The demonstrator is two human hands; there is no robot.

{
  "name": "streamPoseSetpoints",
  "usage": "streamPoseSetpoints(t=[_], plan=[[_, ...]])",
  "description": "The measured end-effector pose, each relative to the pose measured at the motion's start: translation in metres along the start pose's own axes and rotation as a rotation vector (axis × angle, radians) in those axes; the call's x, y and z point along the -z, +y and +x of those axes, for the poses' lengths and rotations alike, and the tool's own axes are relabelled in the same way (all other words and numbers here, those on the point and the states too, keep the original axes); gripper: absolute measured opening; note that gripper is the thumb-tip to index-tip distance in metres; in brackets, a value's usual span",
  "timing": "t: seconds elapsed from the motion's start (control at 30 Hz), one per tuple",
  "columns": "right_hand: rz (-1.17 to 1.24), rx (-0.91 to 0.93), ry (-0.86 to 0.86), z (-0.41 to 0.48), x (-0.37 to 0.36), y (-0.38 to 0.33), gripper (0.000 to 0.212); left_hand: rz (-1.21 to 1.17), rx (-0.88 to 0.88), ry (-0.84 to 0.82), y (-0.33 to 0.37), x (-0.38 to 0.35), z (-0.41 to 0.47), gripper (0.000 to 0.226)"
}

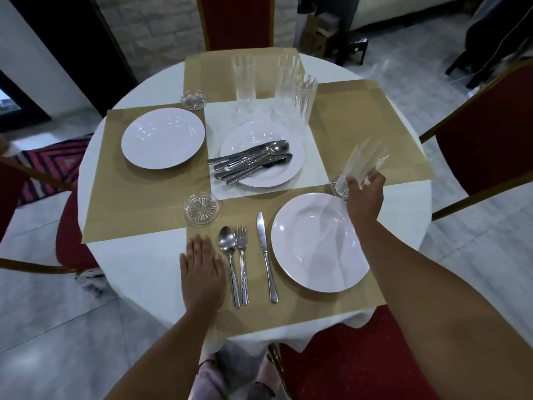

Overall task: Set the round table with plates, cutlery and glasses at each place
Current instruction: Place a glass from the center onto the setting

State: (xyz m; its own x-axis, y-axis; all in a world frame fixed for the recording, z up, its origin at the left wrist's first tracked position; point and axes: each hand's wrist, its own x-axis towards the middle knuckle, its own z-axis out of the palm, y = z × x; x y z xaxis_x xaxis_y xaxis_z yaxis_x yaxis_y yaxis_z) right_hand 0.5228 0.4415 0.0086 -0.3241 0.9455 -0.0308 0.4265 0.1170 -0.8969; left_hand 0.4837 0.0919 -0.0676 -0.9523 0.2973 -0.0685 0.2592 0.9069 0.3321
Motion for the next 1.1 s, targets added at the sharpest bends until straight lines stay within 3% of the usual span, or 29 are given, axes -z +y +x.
streamPoseSetpoints(t=[0.4,1.1], plan=[[-0.058,-0.074,-0.008,0.0030,0.0010,0.0007,0.055,0.026,0.016,-0.017,0.0024,0.0017,0.0003,0.062],[-0.050,-0.083,0.003,0.0030,-0.0032,0.0011,0.055,0.044,0.016,-0.005,0.0016,0.0003,0.0007,0.064]])
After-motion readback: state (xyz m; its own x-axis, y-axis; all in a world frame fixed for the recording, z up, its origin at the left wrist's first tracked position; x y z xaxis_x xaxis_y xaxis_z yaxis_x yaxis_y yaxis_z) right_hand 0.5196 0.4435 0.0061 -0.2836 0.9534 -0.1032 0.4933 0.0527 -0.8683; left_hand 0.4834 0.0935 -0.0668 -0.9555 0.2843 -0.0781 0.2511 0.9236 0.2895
